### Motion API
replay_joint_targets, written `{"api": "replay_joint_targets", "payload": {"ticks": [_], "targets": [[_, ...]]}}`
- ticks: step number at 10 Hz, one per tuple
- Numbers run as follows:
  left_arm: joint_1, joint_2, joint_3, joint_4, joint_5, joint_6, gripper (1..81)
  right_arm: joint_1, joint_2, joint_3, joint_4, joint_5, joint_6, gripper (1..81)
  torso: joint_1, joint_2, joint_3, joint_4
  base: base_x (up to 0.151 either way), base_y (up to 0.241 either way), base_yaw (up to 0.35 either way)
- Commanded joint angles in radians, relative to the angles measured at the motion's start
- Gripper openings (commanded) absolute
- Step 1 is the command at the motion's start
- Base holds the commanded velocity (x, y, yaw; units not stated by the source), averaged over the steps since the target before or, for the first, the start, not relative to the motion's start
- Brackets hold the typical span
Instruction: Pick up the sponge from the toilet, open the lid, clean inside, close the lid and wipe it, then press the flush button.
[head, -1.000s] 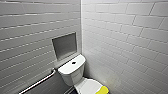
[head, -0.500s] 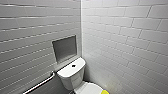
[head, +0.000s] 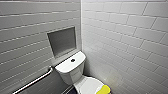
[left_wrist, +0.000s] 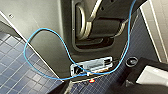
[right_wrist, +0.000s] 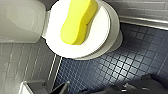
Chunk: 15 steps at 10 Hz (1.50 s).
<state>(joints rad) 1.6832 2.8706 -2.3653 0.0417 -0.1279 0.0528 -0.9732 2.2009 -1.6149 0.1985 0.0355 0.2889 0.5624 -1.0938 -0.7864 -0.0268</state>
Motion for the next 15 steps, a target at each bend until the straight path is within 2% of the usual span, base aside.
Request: {"api": "replay_joint_targets", "payload": {"ticks": [1,2,3,4,6,7,10,13,14,15], "targets": [[0.02,0.047,-0.058,0.012,0.073,0.006,81.1,0.138,-0.034,0.006,0.015,-0.045,0.026,81.1,0.06,-0.094,-0.088,0.0,0.0,0.0,0.0],[0.022,0.058,-0.075,0.012,0.073,0.007,81.1,0.162,-0.018,-0.002,0.016,-0.045,0.027,81.1,0.084,-0.131,-0.099,0.0,0.0,0.0,0.0],[0.025,0.061,-0.075,0.012,0.073,0.007,81.1,0.178,0.008,-0.021,0.027,-0.045,0.027,81.1,0.111,-0.172,-0.061,0.0,0.0,0.0,0.0],[0.028,0.061,-0.075,0.01,0.073,0.007,81.1,0.196,0.035,-0.042,0.029,-0.046,0.027,81.1,0.131,-0.202,-0.068,0.0,0.0,0.0,0.0],[0.031,0.063,-0.077,0.009,0.073,0.007,81.1,0.233,0.101,-0.1,0.038,-0.101,0.027,81.1,0.174,-0.27,-0.082,0.0,0.0,0.0,0.0],[0.033,0.063,-0.077,0.006,0.073,0.006,81.1,0.245,0.119,-0.117,0.036,-0.101,0.044,81.1,0.132,-0.206,-0.136,0.0,0.0,0.0,0.0],[0.034,0.063,-0.077,0.004,0.074,0.006,81.1,0.296,0.141,-0.151,0.038,-0.106,0.07,81.1,0.163,-0.257,-0.211,0.0,0.0,0.0,0.0],[0.046,0.073,-0.077,0.01,0.074,0.006,81.1,0.329,0.161,-0.186,0.038,-0.108,0.088,81.1,0.168,-0.262,-0.314,0.0,0.0,0.0,0.0],[0.048,0.076,-0.081,0.011,0.074,0.006,81.1,0.346,0.167,-0.195,0.038,-0.112,0.091,81.1,0.232,-0.362,-0.298,0.0,0.0,0.0,0.0],[0.047,0.078,-0.087,0.01,0.074,0.006,81.1,0.363,0.176,-0.201,0.039,-0.114,0.099,81.1,0.233,-0.363,-0.285,0.0,0.0,0.0,0.0]]}}
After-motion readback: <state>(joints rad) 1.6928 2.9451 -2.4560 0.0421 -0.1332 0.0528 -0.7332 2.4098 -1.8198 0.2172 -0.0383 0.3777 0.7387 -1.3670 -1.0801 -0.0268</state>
